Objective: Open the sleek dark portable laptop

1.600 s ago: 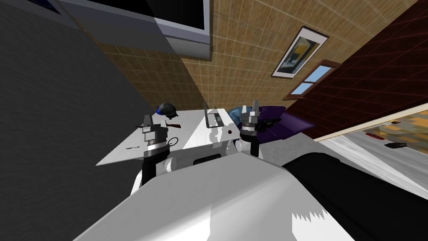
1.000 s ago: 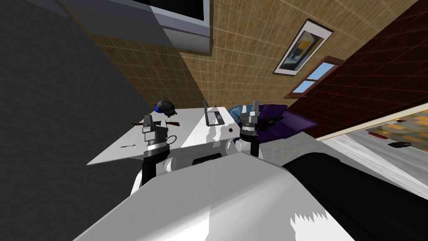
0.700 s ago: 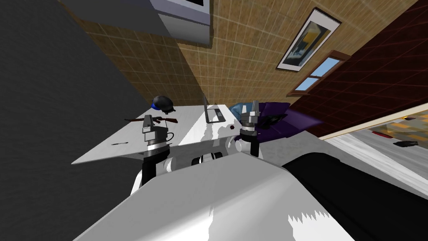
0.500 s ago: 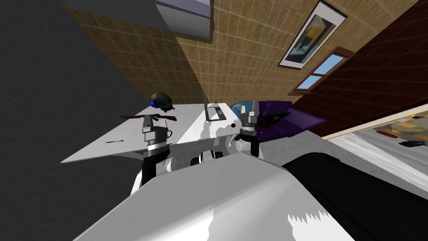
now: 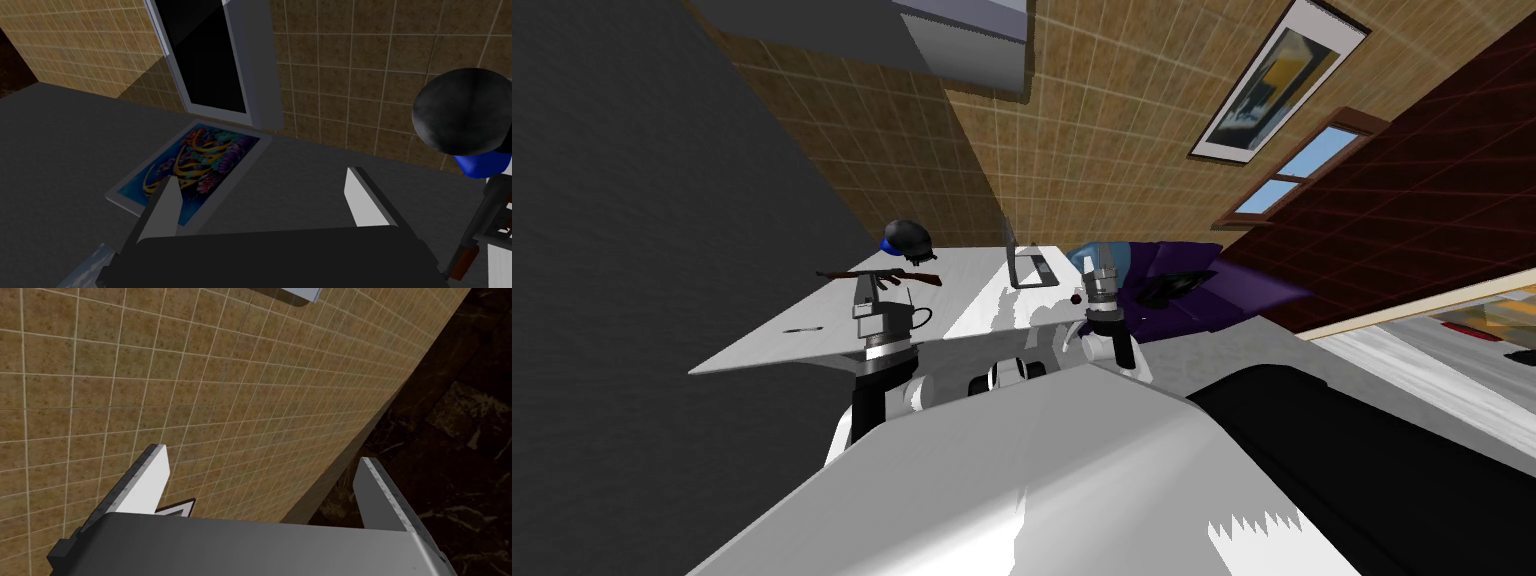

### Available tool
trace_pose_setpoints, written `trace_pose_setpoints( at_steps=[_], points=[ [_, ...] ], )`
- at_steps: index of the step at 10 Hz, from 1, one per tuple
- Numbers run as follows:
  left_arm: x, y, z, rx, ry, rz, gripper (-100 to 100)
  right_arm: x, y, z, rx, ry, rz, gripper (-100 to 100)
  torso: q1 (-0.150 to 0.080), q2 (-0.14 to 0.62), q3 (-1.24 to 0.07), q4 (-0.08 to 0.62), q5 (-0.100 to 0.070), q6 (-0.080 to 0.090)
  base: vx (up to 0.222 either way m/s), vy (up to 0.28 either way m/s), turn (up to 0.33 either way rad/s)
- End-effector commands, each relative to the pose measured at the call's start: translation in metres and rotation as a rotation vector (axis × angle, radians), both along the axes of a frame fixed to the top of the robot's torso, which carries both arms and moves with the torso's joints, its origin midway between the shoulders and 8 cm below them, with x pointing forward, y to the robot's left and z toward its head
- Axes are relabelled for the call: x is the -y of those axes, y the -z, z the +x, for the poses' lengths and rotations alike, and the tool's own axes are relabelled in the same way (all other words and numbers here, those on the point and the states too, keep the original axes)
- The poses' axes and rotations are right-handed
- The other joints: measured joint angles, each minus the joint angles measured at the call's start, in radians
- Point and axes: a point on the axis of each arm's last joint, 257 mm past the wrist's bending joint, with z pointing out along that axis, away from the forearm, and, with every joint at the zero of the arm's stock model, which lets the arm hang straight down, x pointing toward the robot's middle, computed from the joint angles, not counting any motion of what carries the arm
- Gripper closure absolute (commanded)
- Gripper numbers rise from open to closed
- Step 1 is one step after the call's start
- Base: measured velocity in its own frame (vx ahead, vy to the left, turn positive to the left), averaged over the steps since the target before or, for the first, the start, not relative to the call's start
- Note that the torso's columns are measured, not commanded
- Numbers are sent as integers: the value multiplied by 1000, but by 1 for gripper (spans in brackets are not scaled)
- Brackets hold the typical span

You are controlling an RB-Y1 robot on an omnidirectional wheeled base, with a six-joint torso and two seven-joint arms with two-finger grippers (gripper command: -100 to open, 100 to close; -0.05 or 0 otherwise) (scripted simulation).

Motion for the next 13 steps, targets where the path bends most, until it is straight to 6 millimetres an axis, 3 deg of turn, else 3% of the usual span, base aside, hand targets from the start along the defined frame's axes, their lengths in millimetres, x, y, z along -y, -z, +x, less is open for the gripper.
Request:
trace_pose_setpoints(
  at_steps=[1, 7, 13],
  points=[
    [0, 0, 0, 0, 0, 0, 0, 1, 23, 13, -82, 54, -138, -100, 0, 0, 0, 0, 0, 0, 0, 73, 76],
    [0, 0, 0, 0, 0, 0, 0, 36, 80, 46, -275, 246, -502, -100, 0, 0, 0, 0, 0, 0, -8, 94, 85],
    [0, 0, 0, 0, 0, 0, 0, 105, 130, 69, -462, 472, -860, -100, 0, 0, 0, 0, 0, 0, -6, 99, 119]
  ],
)
